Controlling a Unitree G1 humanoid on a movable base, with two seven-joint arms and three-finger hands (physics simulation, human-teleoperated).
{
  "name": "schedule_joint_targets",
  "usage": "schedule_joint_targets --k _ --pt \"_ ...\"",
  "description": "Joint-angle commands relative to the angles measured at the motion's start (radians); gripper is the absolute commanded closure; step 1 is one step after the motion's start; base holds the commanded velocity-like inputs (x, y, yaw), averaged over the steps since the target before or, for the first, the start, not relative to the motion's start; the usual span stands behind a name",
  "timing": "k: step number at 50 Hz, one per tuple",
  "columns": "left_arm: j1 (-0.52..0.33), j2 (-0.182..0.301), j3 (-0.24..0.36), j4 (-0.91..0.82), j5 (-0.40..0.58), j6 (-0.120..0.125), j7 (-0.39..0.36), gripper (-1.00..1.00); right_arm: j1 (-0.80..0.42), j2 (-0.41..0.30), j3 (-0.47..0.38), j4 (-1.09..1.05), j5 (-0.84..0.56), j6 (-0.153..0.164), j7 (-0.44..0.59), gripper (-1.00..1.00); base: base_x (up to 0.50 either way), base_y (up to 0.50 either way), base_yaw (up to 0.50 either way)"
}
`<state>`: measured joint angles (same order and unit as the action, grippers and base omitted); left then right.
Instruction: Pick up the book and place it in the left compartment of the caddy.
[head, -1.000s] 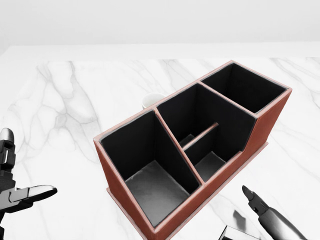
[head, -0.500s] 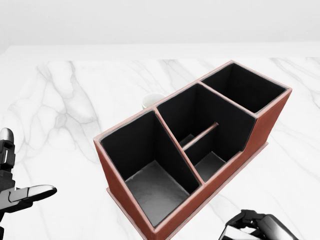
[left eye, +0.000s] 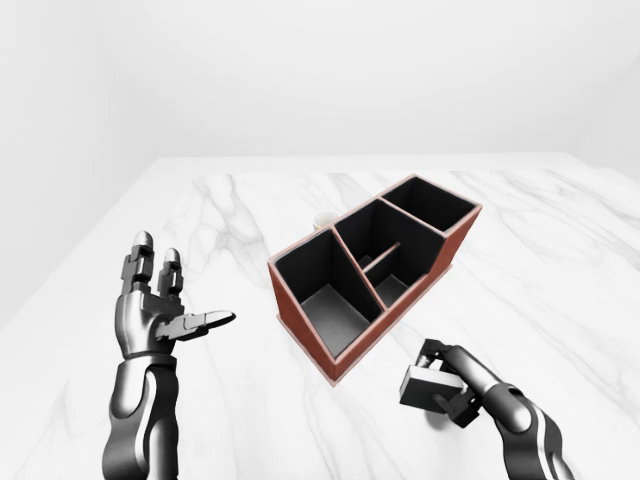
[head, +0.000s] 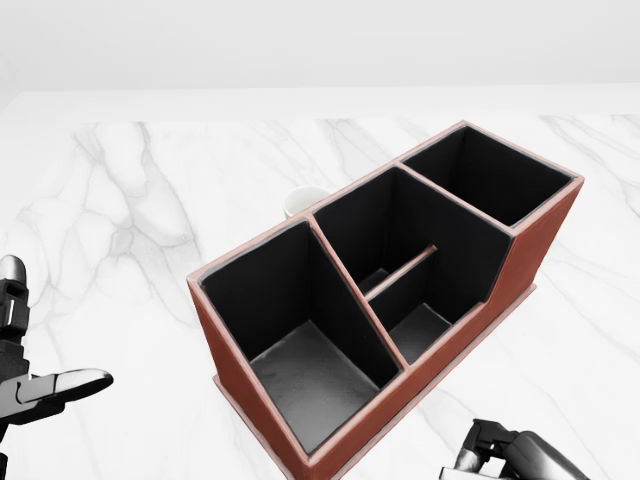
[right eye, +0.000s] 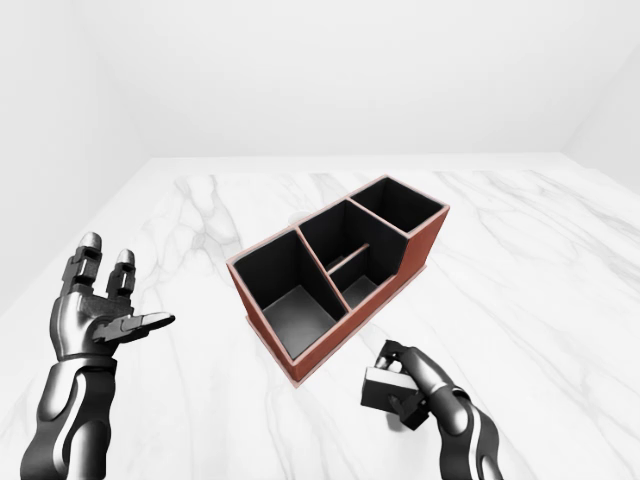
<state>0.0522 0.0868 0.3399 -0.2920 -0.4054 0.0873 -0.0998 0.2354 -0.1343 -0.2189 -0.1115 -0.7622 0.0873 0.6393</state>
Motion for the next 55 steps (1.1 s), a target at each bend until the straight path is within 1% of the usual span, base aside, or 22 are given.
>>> schedule_joint_targets --k 1,2,4,9,11,14,17,26,33,38,42,47,51,55 --pt "-0.001 0.001 0.0 0.002 -0.002 0.0 -0.001 -1.0 0.023 0.023 0.007 -0.117 -0.019 0.0 0.043 1.0 0.0 0.0 0.0" --pt "-0.001 0.001 0.0 0.003 -0.001 0.0 -0.001 -1.0 0.034 0.027 0.013 -0.158 -0.046 0.0 0.05 1.0 0.0 0.0 0.0" --pt "0.0 0.001 0.001 -0.001 -0.003 0.0 0.0 -1.0 0.038 0.03 0.018 -0.176 -0.08 0.0 0.052 1.0 0.0 0.0 0.0" --pt "-0.001 0.0 -0.001 0.001 -0.001 0.0 -0.001 -1.0 0.052 0.055 0.014 -0.288 -0.112 0.0 0.059 1.0 0.0 0.0 0.0" --pt "0.0 0.0 -0.001 0.0 -0.001 0.0 -0.002 -1.0 0.056 0.062 0.011 -0.311 -0.138 0.0 0.059 1.0 0.0 0.0 0.0" --pt "0.0 0.0 0.0 0.001 -0.002 0.0 -0.002 -1.0 0.065 0.072 0.011 -0.343 -0.141 0.0 0.059 1.0 0.0 0.0 0.0" --pt "0.0 -0.001 -0.003 0.001 0.0 0.0 -0.001 -1.0 0.076 0.088 0.018 -0.437 -0.171 0.0 0.059 1.0 0.0 0.0 0.0" --pt "-0.001 -0.001 -0.009 0.005 0.006 0.0 0.0 -1.0 0.038 0.099 0.02 -0.505 -0.224 0.0 0.059 1.0 0.0 0.0 0.0" --pt "-0.002 0.0 -0.007 0.008 0.004 0.0 0.0 -1.0 -0.001 0.093 0.03 -0.569 -0.234 0.0 0.059 1.0 0.0 0.0 0.0" --pt "-0.001 -0.001 -0.008 0.004 0.005 0.0 0.0 -1.0 -0.005 0.099 0.05 -0.653 -0.223 0.0 0.059 1.0 0.0 0.0 0.0" --pt "0.002 -0.007 -0.018 0.007 0.016 0.0 -0.001 -1.0 -0.033 0.097 0.06 -0.701 -0.24 0.0 0.059 1.0 0.0 0.0 0.0" --pt "0.0 -0.006 -0.017 0.011 0.015 0.0 -0.001 -1.0 -0.051 0.094 0.077 -0.76 -0.255 0.0 0.059 1.0 0.0 0.0 0.0" --pt "-0.002 -0.004 -0.016 0.014 0.014 0.0 -0.001 -1.0 -0.09 0.084 0.068 -0.812 -0.274 0.0 0.059 1.0 0.0 0.0 0.0" --pt "-0.001 -0.004 -0.017 0.009 0.013 0.0 0.001 -1.0 -0.096 0.091 0.092 -0.873 -0.29 0.0 0.059 1.0 0.0 0.0 0.0"
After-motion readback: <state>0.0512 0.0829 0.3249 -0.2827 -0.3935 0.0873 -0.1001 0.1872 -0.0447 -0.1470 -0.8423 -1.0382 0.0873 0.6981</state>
